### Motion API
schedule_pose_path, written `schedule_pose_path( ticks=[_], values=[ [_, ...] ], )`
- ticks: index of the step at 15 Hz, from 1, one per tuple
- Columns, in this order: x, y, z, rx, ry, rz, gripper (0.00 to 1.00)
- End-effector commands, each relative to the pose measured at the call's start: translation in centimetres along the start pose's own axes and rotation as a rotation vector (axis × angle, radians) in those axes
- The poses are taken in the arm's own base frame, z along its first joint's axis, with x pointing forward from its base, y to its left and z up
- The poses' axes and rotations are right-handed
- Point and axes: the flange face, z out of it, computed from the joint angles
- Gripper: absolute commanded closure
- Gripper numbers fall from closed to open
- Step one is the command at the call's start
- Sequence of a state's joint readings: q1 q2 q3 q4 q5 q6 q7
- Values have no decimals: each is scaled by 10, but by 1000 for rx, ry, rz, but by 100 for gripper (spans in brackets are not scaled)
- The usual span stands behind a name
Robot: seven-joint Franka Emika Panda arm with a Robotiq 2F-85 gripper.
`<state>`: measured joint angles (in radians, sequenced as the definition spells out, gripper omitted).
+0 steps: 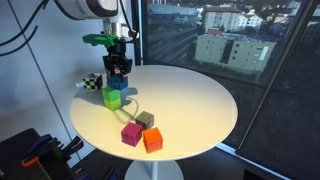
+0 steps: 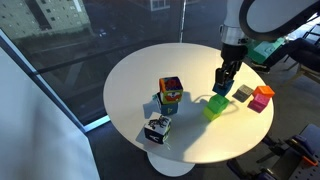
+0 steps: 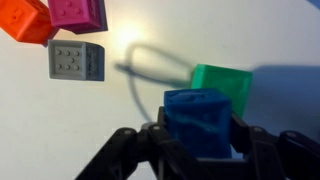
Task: Pick up the blue block and stack it on top of the green block
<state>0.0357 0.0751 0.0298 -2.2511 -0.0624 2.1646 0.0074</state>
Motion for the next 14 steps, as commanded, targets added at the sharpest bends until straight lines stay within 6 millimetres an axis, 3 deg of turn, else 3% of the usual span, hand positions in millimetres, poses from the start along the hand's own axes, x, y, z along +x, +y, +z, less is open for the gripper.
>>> schedule_pose_path(
  ticks=[1, 14],
  values=[
    [0, -14, -8, -7, 7, -19, 68],
    [-10, -43, -6, -21, 0, -33, 68]
  ],
)
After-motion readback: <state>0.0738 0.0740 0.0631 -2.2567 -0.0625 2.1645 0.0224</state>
